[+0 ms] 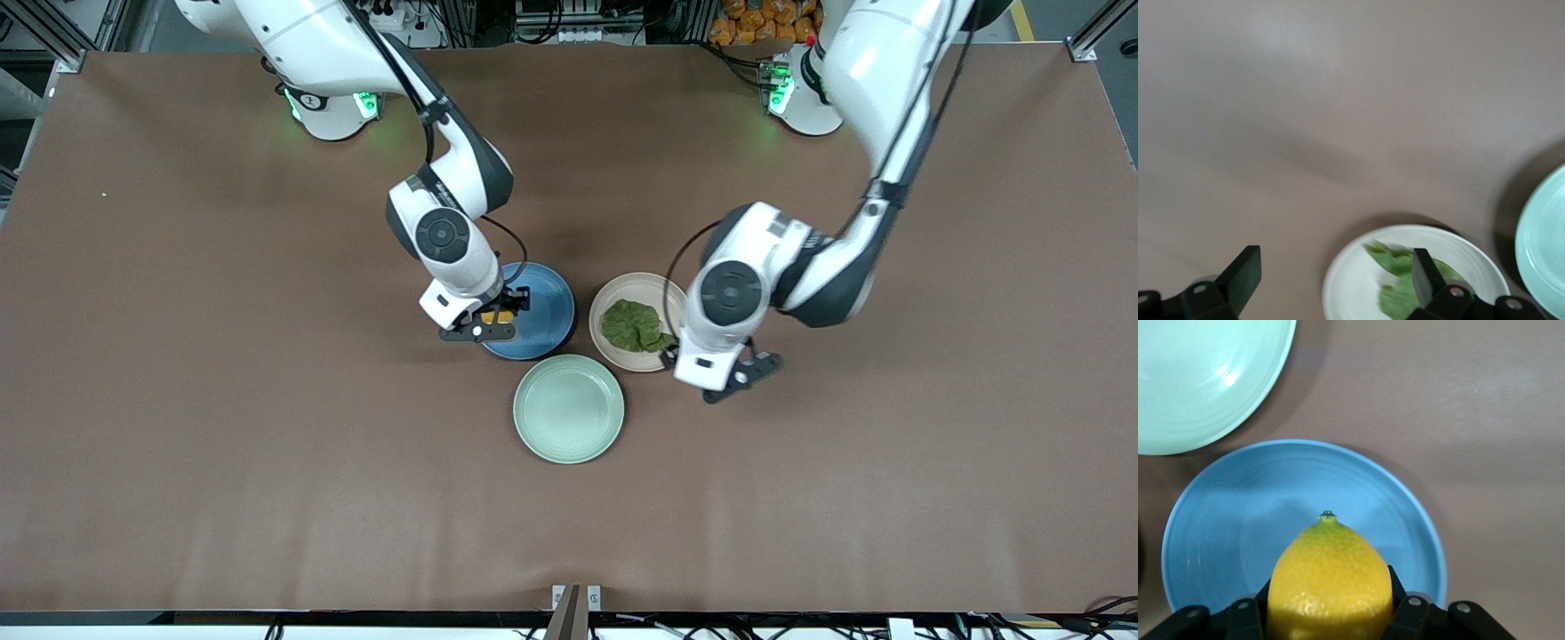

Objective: Place lemon and lettuce in plates
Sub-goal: 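Release the lemon onto the blue plate while the left gripper withdraws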

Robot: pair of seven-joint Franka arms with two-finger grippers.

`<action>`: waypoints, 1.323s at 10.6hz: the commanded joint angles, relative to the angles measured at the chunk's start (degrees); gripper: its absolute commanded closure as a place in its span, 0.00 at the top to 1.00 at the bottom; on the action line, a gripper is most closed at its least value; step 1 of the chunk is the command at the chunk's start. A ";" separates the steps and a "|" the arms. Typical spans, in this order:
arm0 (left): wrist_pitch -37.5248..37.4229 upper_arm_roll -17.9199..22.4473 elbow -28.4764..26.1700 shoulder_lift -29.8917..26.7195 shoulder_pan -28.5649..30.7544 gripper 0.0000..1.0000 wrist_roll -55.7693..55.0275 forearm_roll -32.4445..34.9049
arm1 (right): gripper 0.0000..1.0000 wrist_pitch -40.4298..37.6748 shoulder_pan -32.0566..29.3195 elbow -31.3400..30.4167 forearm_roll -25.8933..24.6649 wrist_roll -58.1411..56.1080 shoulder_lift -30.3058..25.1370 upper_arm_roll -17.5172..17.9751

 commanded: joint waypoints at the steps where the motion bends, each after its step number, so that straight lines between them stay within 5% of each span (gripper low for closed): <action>1: -1.92 -0.16 -0.45 -4.81 6.58 1.00 11.36 1.23 | 0.10 3.43 1.60 2.06 0.53 2.52 4.08 -0.15; 3: -3.93 -0.16 -0.54 -7.19 10.45 1.00 19.37 1.23 | 0.15 3.53 1.78 2.06 0.36 3.05 4.79 -0.07; 4: -5.16 -0.60 -0.71 -9.38 12.47 1.00 21.23 1.06 | 0.48 3.53 1.69 2.06 0.53 3.31 4.79 -0.07; 5: -6.82 -0.69 -0.89 -11.49 13.37 1.00 22.81 0.80 | 0.99 3.36 1.60 2.06 0.44 4.62 4.70 -0.07; 7: -10.61 -0.95 -0.98 -15.45 16.87 1.00 28.34 0.01 | 1.00 1.18 1.25 3.46 0.27 3.93 4.35 -0.07; 10: -14.13 -0.96 -0.89 -24.15 17.42 1.00 30.03 -4.38 | 1.00 -13.46 -0.59 11.96 0.62 0.96 3.91 -0.24; 14: -18.88 0.71 -2.47 -31.10 17.24 1.00 35.31 -7.64 | 1.00 -24.48 -6.64 14.46 4.31 -14.12 -1.70 -2.09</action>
